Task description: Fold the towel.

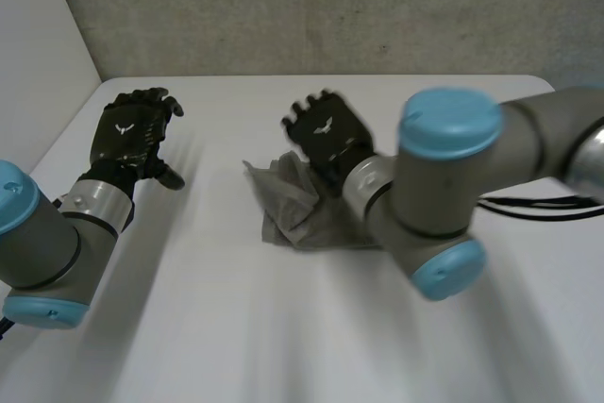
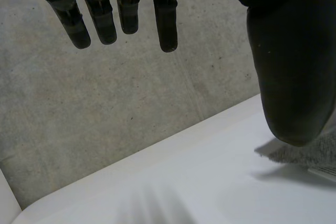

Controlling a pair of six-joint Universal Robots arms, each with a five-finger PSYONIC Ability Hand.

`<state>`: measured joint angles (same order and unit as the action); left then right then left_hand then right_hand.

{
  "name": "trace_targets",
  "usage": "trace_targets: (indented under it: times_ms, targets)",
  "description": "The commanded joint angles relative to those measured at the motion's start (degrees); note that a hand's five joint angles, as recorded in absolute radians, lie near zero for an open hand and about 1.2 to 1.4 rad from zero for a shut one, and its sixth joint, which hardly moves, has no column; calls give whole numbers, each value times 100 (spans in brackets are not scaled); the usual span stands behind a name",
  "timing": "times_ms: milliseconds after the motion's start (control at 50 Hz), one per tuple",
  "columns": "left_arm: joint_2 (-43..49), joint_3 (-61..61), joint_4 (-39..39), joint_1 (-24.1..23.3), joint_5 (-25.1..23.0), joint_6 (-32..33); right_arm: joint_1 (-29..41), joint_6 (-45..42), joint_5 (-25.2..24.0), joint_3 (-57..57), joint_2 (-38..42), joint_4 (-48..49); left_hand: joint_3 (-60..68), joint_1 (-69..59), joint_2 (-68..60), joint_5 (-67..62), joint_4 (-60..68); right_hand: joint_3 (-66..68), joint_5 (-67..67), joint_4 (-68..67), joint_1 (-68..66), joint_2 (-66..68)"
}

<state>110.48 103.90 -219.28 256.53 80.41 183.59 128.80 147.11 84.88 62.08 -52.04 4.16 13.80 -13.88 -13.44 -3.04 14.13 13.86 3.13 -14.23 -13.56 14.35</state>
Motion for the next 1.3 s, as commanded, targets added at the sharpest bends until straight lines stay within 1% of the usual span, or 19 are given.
trace_targets:
  times_ms: [20,220,320,500,520,540,560,600,720,880,940,960,980,1020,1040,1080,1100,1140,1300]
  targets:
    - [8,8,-1,-15,1,1,-760,1100,-103,876,-887,76,-358,367,323,283,-391,-386,-313,423,356,-435]
    - [17,43,-9,-50,-8,19,-2042,1083,-876,2605,-1028,76,-358,367,323,283,-391,-160,-87,197,130,-209]
    - [61,52,-9,-77,-8,28,-2280,1083,-1113,2931,-791,189,-358,367,323,283,-391,578,651,-541,-608,529]
    - [79,52,-9,-86,-8,36,-2351,995,-1096,3170,-685,911,-358,367,323,283,-391,2246,2320,-2209,-2276,2197]
    - [79,52,-9,-86,-8,36,-2359,908,-1088,3178,-668,998,-358,367,323,283,-391,2912,2986,-2875,-2942,2863]
    - [79,52,-9,-77,-8,36,-2394,820,-1070,3178,-659,1016,-358,367,323,283,-391,4285,4358,-4248,-4314,4236]
    - [79,52,-9,-77,-8,36,-2395,819,-1070,3178,-659,1016,-358,367,323,283,-391,4298,4372,-4261,-4328,4249]
    - [79,52,-9,-77,-8,36,-2639,662,-1035,3231,-728,999,-358,367,323,283,-391,6605,6679,-6568,-6635,6556]
    - [70,52,-9,-77,1,36,-2948,459,-1035,3407,-1037,928,-358,367,323,283,-391,6614,6687,-6577,-6644,6565]
    - [61,16,-9,-77,1,28,-3414,-596,-1079,3407,-1546,375,-358,367,323,283,-391,6614,6687,-6577,-6644,6565]
    - [35,-10,-9,-77,10,19,-3203,-895,-1026,3170,-1581,225,-358,367,323,283,-391,6614,6687,-6577,-6644,6565]
    - [26,-19,-9,-86,10,19,-2786,-843,-1017,3030,-1581,199,-358,367,323,283,-391,6614,6687,-6577,-6644,6565]
    - [26,-19,-9,-86,10,19,-2781,-842,-1017,3029,-1581,199,-358,367,323,283,-391,6614,6687,-6577,-6644,6565]
    - [0,-27,-9,-86,10,10,-1871,-554,-974,2749,-1529,199,-358,367,323,283,-391,6614,6687,-6577,-6644,6565]
    - [0,-28,-9,-86,10,10,-1867,-552,-973,2748,-1529,199,-358,367,323,283,-391,6614,6687,-6577,-6644,6565]
    - [-27,-19,-9,-86,18,1,-1106,-324,-921,2643,-1310,243,-358,367,323,283,-391,6614,6687,-6577,-6644,6565]
    - [-27,-19,-9,-86,18,1,-1103,-324,-921,2642,-1309,243,-358,367,323,283,-391,6614,6687,-6577,-6644,6565]
    - [-44,-10,-1,-95,18,1,-490,-323,-851,2634,-1125,295,-358,367,323,283,-391,6614,6687,-6577,-6644,6565]
    - [-141,-194,-1,-235,18,-16,285,-350,-535,2467,-554,576,-358,367,323,283,-391,6614,6687,-6577,-6644,6565]
